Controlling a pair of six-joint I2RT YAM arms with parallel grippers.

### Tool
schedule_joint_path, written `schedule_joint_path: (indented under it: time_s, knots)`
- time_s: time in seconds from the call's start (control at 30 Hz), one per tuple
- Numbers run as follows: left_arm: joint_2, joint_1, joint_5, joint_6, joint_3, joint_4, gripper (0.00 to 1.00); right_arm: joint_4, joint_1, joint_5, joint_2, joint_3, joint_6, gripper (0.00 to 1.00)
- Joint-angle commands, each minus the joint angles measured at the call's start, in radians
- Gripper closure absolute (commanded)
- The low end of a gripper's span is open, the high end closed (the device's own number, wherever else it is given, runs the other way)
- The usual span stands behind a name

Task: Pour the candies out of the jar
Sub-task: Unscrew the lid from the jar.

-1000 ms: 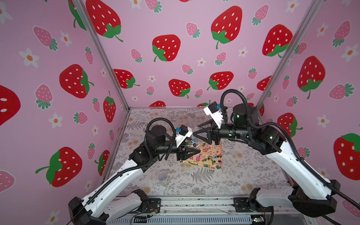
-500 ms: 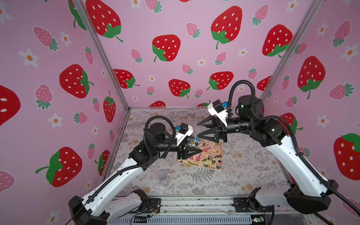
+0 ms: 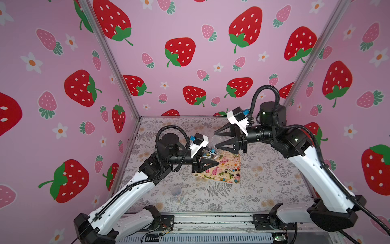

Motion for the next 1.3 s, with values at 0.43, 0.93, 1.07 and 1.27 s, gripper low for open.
schedule_joint_path:
  time_s: [0.43, 0.93, 1.07, 1.27]
  knots:
    - [-0.032, 0.002, -0.002, 0.003, -0.012, 0.028, 0.54, 0.083, -0.004, 0.052, -0.109, -0.049, 0.031, 0.02]
    - [-0.037, 0.002, -0.042, 0.024, -0.023, 0.007, 0.54, 0.045, -0.004, 0.435, -0.151, -0.066, 0.436, 0.05]
    - [-0.033, 0.003, -0.049, 0.027, -0.032, 0.008, 0.54, 0.04, 0.012, 0.459, -0.147, -0.072, 0.501, 0.06]
    - [-0.028, 0.006, -0.053, 0.032, -0.034, 0.004, 0.54, 0.03, 0.057, 0.495, -0.131, -0.073, 0.523, 0.06]
